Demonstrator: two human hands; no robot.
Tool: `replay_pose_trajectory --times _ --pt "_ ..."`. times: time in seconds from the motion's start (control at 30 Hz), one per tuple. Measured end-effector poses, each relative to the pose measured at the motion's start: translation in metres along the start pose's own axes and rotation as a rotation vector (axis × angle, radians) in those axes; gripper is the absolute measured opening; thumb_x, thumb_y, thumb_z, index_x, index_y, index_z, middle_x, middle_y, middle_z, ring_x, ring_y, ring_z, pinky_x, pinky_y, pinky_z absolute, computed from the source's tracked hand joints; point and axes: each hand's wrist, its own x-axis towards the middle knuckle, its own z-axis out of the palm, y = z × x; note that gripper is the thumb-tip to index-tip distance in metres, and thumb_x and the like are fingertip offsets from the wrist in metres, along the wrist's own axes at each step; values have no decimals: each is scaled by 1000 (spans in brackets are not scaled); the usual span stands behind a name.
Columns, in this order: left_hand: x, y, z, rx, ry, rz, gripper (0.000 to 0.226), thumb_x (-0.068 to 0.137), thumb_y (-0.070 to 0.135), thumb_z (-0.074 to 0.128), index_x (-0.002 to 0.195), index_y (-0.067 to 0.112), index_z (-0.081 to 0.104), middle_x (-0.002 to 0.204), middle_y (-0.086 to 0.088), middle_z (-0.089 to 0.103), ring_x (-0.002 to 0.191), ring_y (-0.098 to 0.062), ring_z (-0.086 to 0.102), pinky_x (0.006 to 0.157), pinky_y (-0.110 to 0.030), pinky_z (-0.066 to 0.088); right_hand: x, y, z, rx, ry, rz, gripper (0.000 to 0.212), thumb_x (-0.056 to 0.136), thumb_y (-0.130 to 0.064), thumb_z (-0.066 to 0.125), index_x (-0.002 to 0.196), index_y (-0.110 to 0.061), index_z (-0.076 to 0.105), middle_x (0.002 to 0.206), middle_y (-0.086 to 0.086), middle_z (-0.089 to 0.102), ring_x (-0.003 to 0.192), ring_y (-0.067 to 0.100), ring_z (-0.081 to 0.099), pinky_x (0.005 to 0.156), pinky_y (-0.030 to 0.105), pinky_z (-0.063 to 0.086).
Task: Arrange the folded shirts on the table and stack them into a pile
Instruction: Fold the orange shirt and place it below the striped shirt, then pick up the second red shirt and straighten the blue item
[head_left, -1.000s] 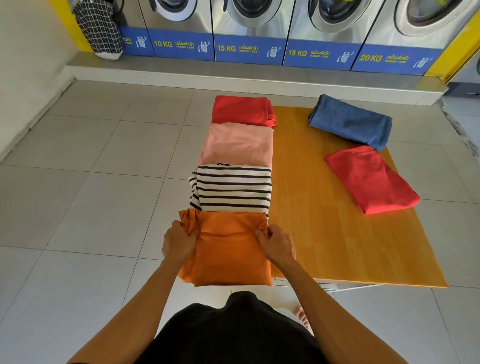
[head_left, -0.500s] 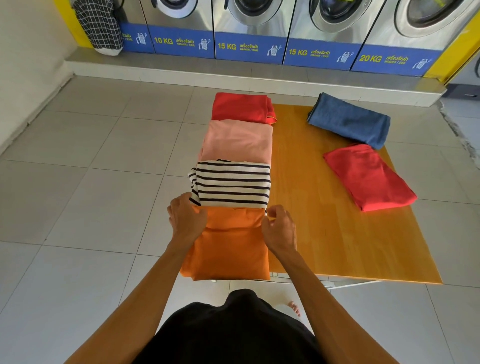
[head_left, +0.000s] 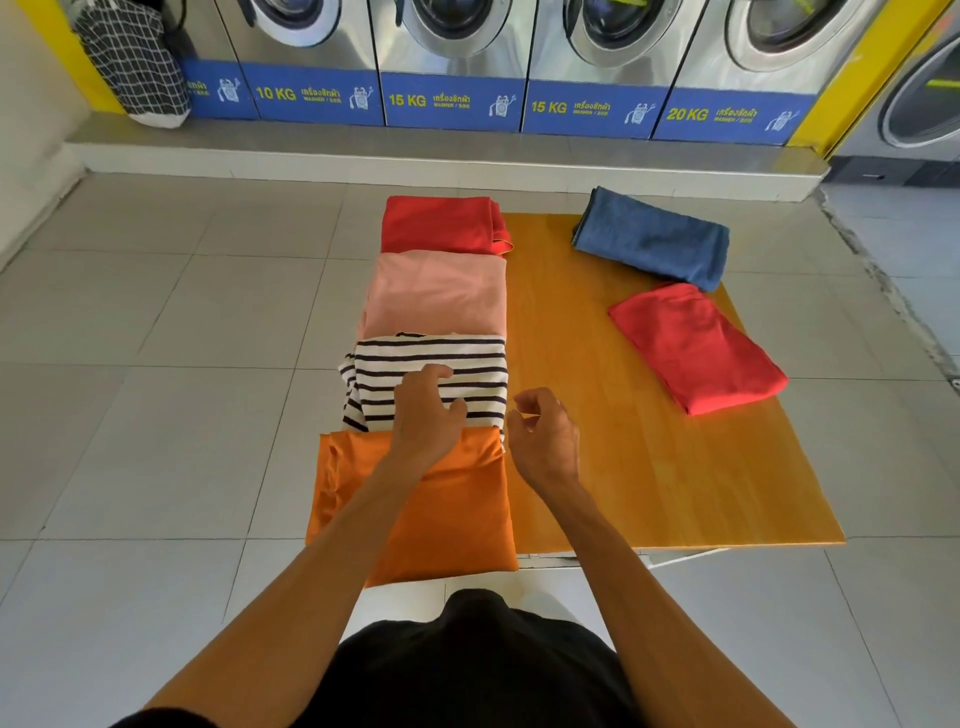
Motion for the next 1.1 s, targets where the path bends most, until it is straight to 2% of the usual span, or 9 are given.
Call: replay_pose_trajectory --times 0.27,0.33,0.47,0.63,0.73,0.87,0.93,1.0,1.1 --pt "33 51 32 32 -160 126 39 85 20 67 122 15 60 125 -4 61 117 -21 55 87 -22 40 31 10 -36 45 82 55 19 94 -17 63 113 -15 65 112 1 70 86 12 63 60 8 39" --pt "48 69 39 28 -212 161 39 85 20 66 123 15 60 126 -4 59 114 -20 57 86 -23 42 44 12 -46 67 120 54 18 93 -15 63 111 -12 66 110 2 71 82 14 63 58 13 39" --pt "81 99 54 67 -246 214 37 84 19 64 120 14 61 121 -8 60 107 -22 59 83 -26 44 79 13 -64 84 139 56 19 92 -14 63 110 -11 67 109 1 72 80 13 61 68 21 41" --pt "111 122 78 81 -286 190 35 86 19 62 121 13 60 126 -8 59 109 -21 58 81 -23 41 130 19 -90 89 156 74 18 92 -16 64 109 -12 66 110 1 70 85 14 63 73 24 44" --pt "137 140 97 41 -321 159 31 88 17 62 119 13 61 128 -8 58 108 -23 60 76 -24 45 168 28 -111 80 181 82 14 90 -18 64 104 -14 67 103 1 71 86 15 64 80 33 53" --pt "171 169 126 -24 -369 123 27 89 16 60 116 15 63 127 -3 59 97 -11 56 62 -15 44 219 45 -135 73 180 126 12 91 -20 63 101 -16 67 99 0 71 91 21 66 84 43 55" --pt "191 181 142 -41 -391 99 26 89 17 59 116 17 63 125 -1 60 104 -11 56 64 -17 43 243 58 -144 81 176 157 14 91 -21 63 103 -17 67 101 0 71 93 20 66 86 43 55" --pt "210 193 156 -52 -405 73 27 91 18 58 118 17 63 126 1 60 118 -14 55 74 -20 42 270 71 -153 81 177 181 16 91 -21 63 106 -19 66 104 -2 70 94 19 66 87 41 55" --pt "246 202 175 -48 -414 30 31 93 20 58 124 17 59 131 2 57 124 -14 52 84 -21 40 315 96 -166 68 196 244 21 90 -22 61 110 -22 66 109 1 68 93 18 65 83 35 53"
